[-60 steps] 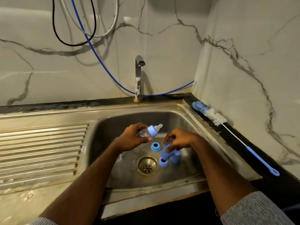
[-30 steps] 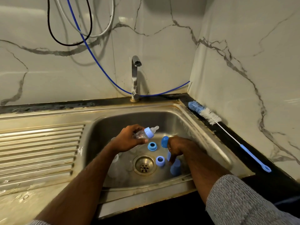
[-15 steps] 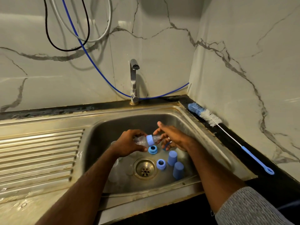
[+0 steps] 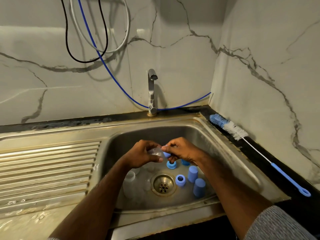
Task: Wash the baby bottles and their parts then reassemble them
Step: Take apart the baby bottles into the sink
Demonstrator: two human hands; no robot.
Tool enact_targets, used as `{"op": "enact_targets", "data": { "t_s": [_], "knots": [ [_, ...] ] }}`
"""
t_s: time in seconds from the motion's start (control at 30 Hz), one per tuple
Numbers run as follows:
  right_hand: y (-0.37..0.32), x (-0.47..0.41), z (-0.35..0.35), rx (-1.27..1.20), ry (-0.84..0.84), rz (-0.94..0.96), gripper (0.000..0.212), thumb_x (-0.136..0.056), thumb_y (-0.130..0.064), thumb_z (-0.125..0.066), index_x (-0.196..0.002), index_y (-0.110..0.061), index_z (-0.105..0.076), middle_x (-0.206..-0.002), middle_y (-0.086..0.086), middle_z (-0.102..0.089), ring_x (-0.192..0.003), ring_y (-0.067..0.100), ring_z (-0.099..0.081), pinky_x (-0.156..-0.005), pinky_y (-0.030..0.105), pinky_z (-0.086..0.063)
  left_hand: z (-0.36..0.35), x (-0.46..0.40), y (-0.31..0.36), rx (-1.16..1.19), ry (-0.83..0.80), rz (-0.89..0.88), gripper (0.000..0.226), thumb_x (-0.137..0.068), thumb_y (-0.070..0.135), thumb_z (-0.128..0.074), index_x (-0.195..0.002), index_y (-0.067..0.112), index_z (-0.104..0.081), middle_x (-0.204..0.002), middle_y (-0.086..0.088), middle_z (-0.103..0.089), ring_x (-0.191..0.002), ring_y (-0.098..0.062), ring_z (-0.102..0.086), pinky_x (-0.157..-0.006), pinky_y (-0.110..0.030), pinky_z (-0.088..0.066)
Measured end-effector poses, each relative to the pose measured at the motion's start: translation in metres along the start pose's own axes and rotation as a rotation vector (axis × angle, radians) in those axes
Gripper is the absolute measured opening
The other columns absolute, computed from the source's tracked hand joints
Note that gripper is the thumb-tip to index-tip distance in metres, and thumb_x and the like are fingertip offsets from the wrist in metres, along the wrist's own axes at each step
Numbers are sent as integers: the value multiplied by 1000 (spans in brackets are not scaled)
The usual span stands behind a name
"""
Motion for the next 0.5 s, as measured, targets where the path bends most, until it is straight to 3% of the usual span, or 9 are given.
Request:
{"op": "enact_targets", "data": {
  "t_s": [0.1, 0.23, 0.33, 0.43, 0.5],
  "knots": [
    [-5, 4, -2, 4, 9, 72, 23, -88, -17, -77, -108, -7, -72, -94, 15, -75, -84, 24, -72, -81, 37, -61, 4, 6, -4, 111, -24, 53, 35, -81, 29, -84, -113, 22, -71, -100, 2, -77, -93, -12, -73, -85, -30, -60],
    [-19, 10, -1, 37, -33, 273, 49, -73, -1, -85, -116, -23, -72, -115, -3, -73, -108, 15, -69, -89, 31, -58, 10, 14, -8, 269, -30, 115, 44, -80, 35, -80, -118, 13, -71, -102, -7, -77, -94, -24, -75, -86, -38, -61],
    [-16, 9, -2, -13, -13, 227, 63, -74, -11, -87, -126, -37, -63, -129, -3, -64, -118, 18, -64, -91, 38, -59, 9, 16, -6, 202, -18, 100, 33, -84, 26, -80, -115, 18, -71, -101, -3, -77, -94, -16, -74, -85, -32, -61],
    [-6, 7, 0, -57, 60, 57, 47, -80, -31, -85, -121, -26, -62, -106, 12, -71, -88, 25, -73, -76, 45, -63, 7, 15, -5, 180, -7, 79, 31, -84, 23, -80, -114, 21, -71, -102, 0, -76, -95, -12, -73, -83, -28, -60],
    [-6, 7, 0, 4, 63, 46, 35, -82, -33, -82, -108, -14, -68, -91, 16, -74, -76, 27, -73, -75, 49, -63, 8, 14, -6, 171, 7, 68, 32, -84, 22, -81, -115, 20, -71, -102, 1, -76, -95, -11, -72, -85, -28, -60]
  ]
}}
Point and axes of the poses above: each hand's wrist, its own x-axis away from the middle knuckle, its own z-axis out of the back of the hand, y = z × x, the point moved 5 cm from there along -x, towards the middle knuckle
